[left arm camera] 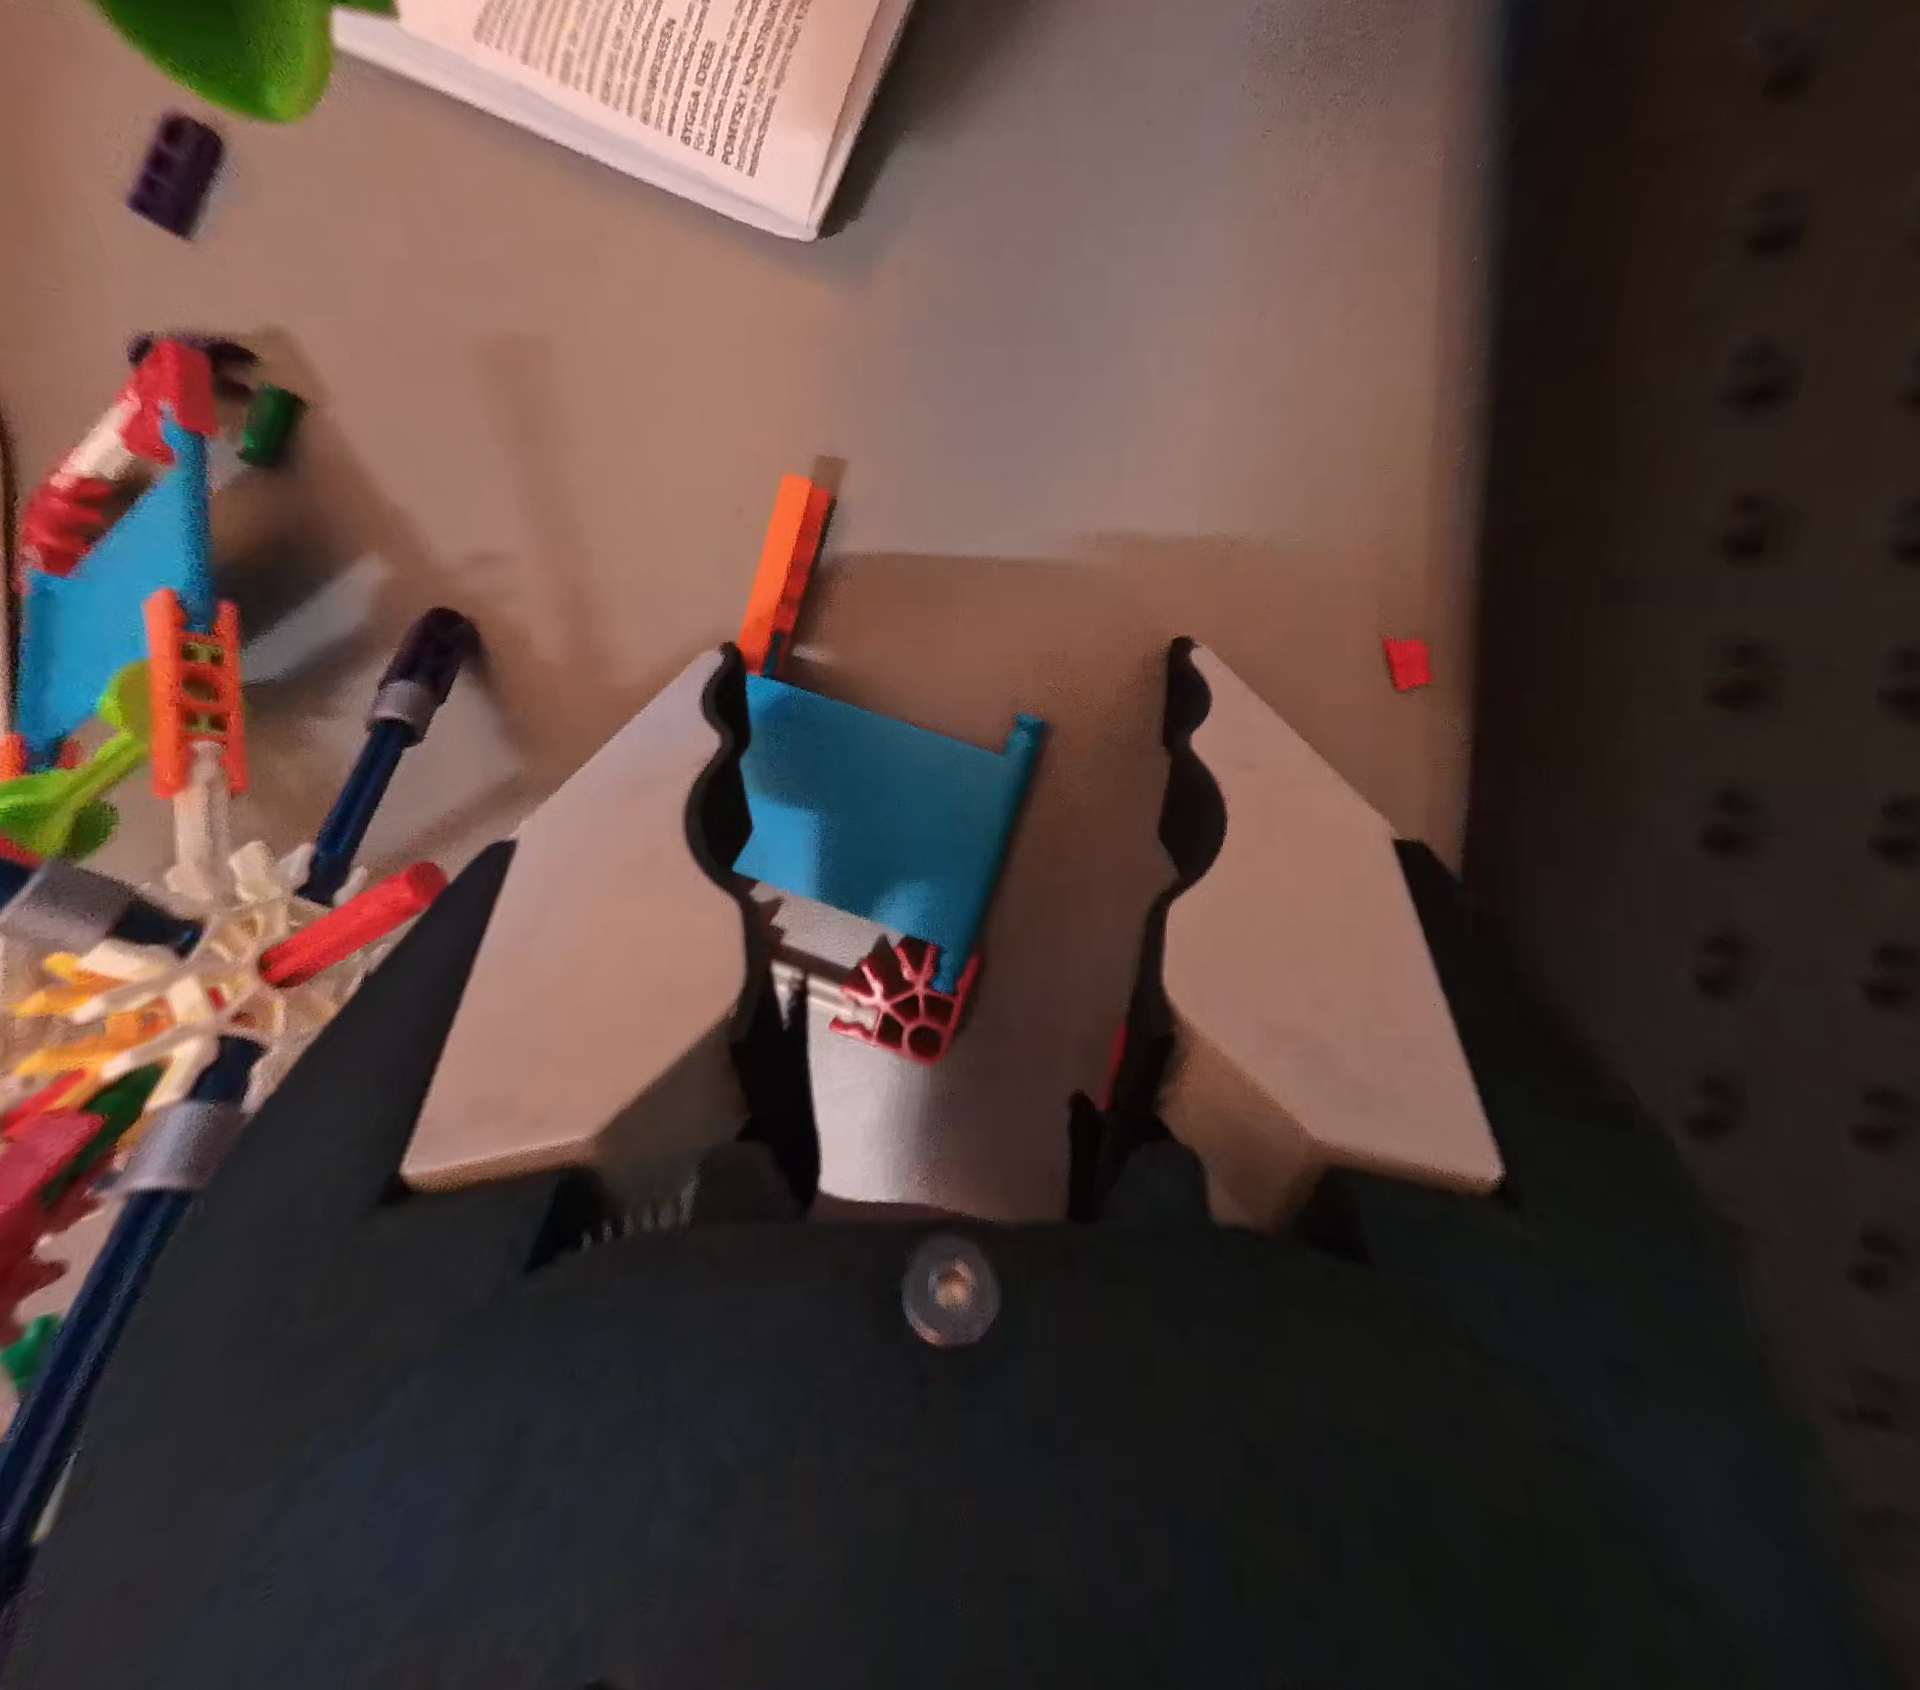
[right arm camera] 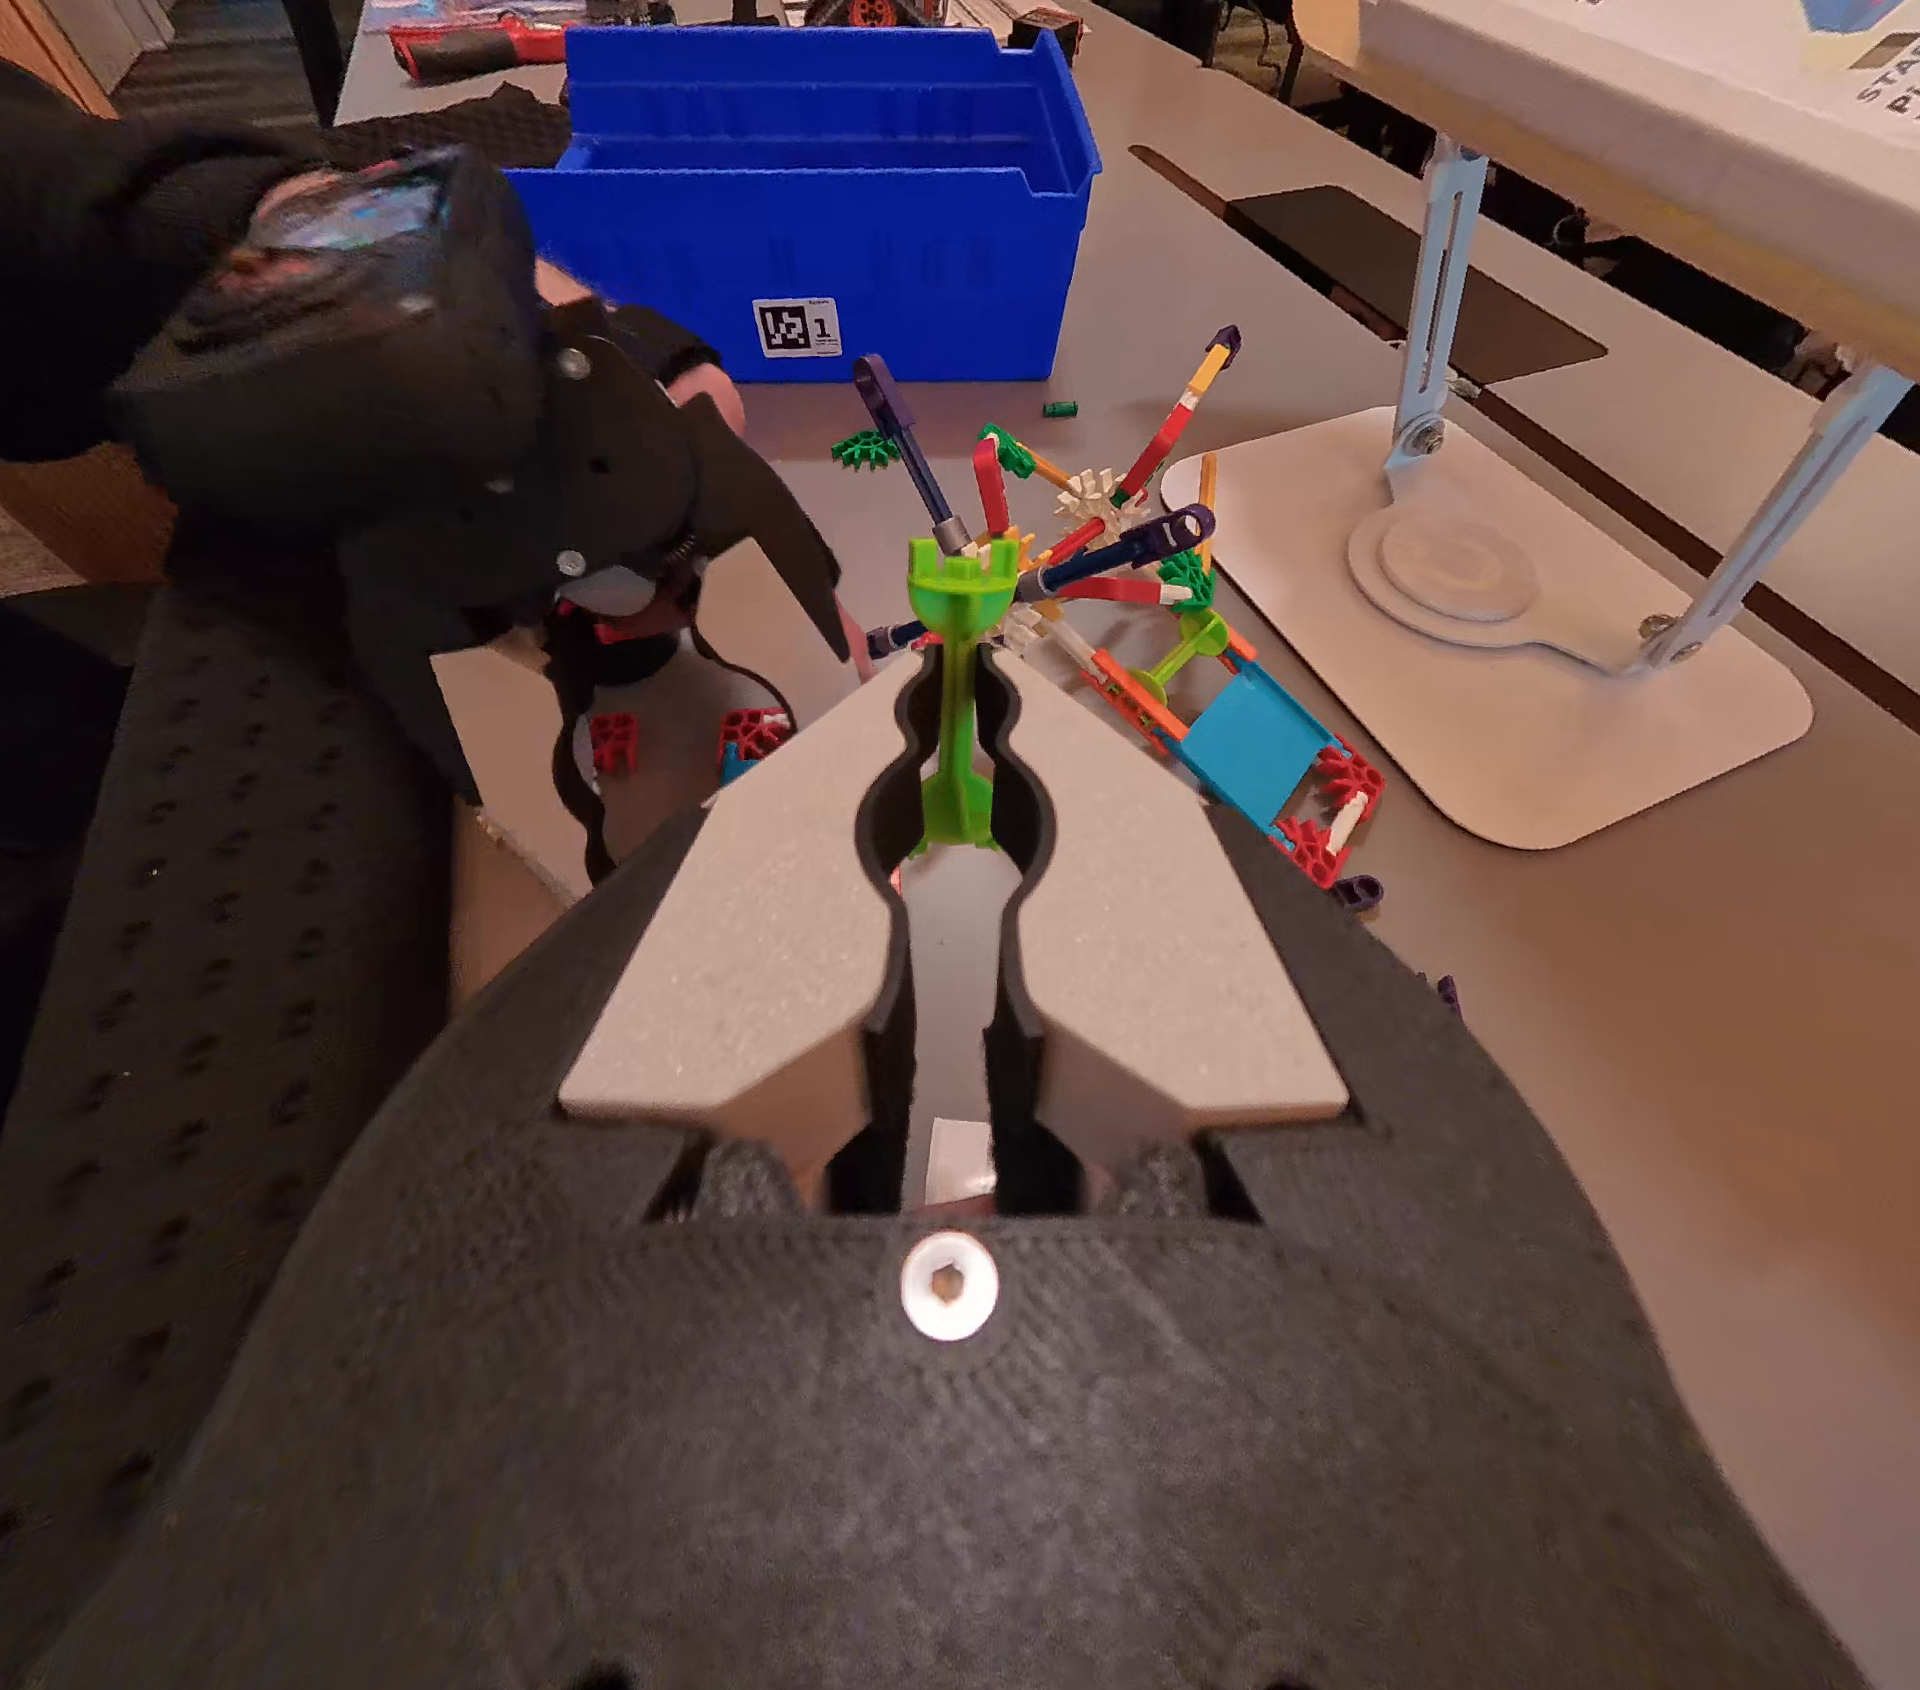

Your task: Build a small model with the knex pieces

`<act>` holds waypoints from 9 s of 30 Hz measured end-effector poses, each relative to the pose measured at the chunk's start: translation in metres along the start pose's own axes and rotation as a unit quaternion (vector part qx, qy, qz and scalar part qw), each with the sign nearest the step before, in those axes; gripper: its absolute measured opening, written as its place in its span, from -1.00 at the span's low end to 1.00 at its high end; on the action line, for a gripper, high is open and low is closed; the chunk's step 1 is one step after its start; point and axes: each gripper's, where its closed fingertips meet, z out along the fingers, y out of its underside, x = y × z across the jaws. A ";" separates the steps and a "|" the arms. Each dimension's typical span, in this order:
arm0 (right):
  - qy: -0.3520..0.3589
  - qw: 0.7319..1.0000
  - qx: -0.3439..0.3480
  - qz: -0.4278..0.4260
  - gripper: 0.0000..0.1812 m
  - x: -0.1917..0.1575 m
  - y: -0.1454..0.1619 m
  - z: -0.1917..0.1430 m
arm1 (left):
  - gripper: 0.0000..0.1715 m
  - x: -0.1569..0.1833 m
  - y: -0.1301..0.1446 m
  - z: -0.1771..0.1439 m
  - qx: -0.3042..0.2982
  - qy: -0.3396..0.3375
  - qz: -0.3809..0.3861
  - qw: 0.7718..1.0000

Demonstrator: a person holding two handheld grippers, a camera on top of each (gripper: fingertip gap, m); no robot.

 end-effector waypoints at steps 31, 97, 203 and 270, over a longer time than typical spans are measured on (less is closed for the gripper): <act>0.084 0.987 0.131 0.050 -0.96 0.050 -0.037 -0.061 | -0.19 0.013 0.016 -0.006 -0.022 0.032 -0.062 0.997; -0.034 0.980 0.164 0.107 -0.96 0.023 -0.040 -0.046 | -0.28 -0.040 -0.040 -0.086 0.184 -0.256 0.030 0.949; -0.382 0.915 0.123 -0.040 -0.97 -0.113 -0.018 -0.047 | -0.26 0.016 -0.079 -0.125 0.285 -0.439 0.399 0.752; -0.091 0.974 -0.114 -0.174 -0.82 -0.045 0.046 -0.004 | -0.52 0.021 0.078 -0.112 0.049 -0.148 0.117 0.981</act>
